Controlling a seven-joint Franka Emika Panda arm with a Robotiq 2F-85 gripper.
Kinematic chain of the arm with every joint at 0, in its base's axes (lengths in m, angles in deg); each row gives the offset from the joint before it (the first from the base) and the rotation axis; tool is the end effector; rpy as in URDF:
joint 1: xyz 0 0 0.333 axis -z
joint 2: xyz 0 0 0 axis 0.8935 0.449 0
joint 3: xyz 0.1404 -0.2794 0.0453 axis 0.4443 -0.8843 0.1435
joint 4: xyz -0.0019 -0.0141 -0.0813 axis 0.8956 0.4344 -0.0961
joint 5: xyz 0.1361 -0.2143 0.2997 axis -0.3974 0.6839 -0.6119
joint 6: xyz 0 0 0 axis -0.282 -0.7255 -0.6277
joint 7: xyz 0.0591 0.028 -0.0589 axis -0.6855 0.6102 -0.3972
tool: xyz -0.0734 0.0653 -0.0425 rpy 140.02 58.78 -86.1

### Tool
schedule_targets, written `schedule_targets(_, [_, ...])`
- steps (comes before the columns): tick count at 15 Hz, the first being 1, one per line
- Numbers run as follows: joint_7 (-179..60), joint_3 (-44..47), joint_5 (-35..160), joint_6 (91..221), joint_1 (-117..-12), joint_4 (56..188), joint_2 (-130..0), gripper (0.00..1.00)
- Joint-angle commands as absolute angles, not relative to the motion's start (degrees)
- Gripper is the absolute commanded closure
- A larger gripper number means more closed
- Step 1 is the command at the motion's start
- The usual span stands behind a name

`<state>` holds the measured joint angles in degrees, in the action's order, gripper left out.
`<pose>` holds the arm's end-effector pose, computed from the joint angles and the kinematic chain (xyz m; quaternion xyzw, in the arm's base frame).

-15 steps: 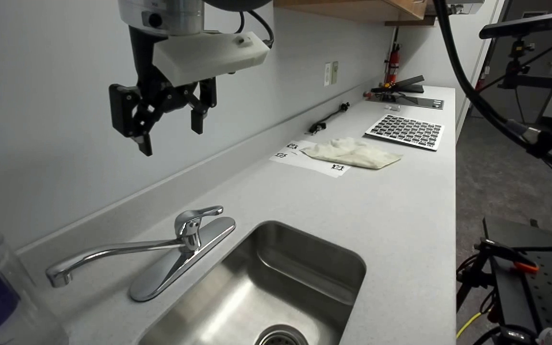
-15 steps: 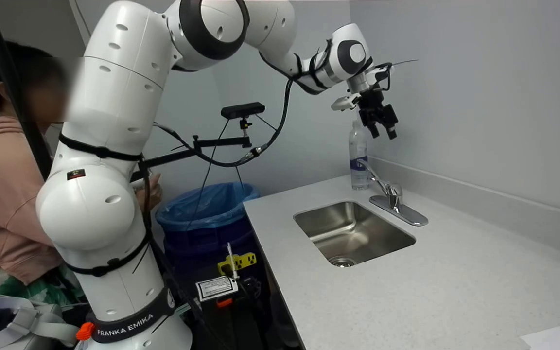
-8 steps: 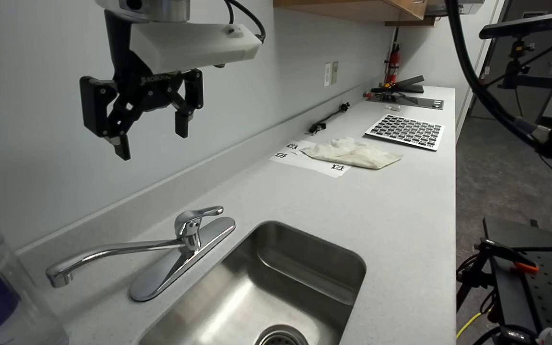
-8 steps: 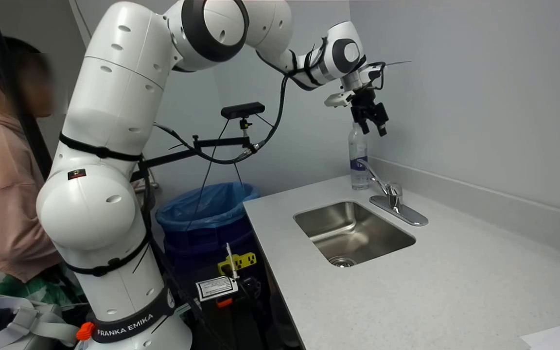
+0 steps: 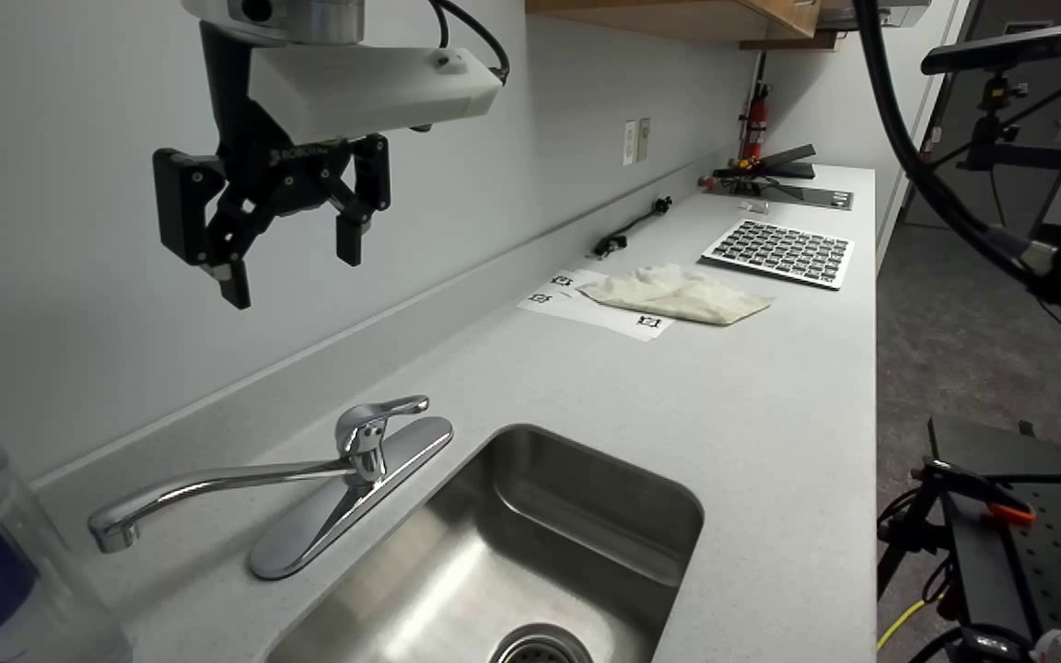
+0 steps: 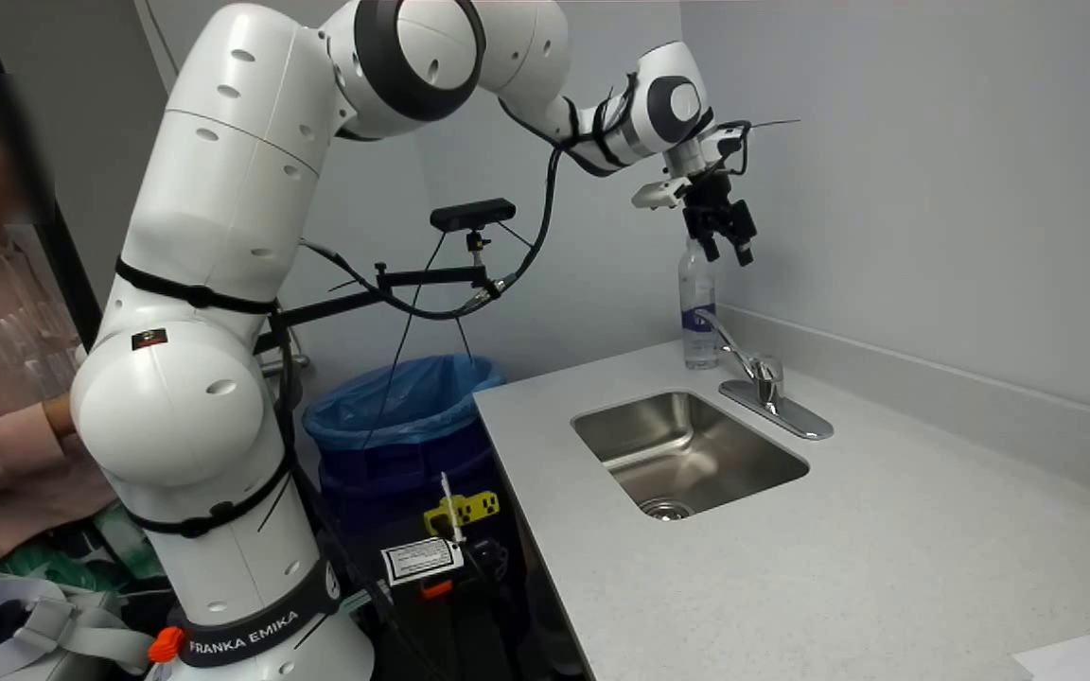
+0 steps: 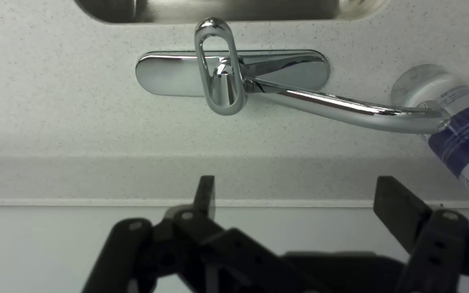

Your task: Close the tap and move the spout to the right

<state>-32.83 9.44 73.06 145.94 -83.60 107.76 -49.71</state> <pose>0.6822 0.2843 0.4221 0.9878 -0.0172 0.1538 0.0179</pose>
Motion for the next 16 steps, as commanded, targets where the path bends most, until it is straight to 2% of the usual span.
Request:
schedule_targets(1, [-34.03, 8.71, 72.59, 146.47, -84.27, 106.86, -48.92, 0.0])
schedule_targets(10, [-42.62, 8.9, 73.21, 152.77, -85.78, 95.89, -37.98, 0.0])
schedule_targets(11, [-43.11, 8.92, 72.84, 153.51, -85.93, 94.46, -36.67, 0.25])
schedule_targets(12, [-43.59, 8.89, 72.6, 154.18, -86.12, 92.86, -35.26, 0.26])
schedule_targets(13, [-43.98, 8.9, 72.26, 154.71, -86.23, 91.36, -33.99, 0.32])
schedule_targets(16, [-44.77, 9.1, 71.11, 155.62, -86.36, 86.87, -30.3, 0.56])
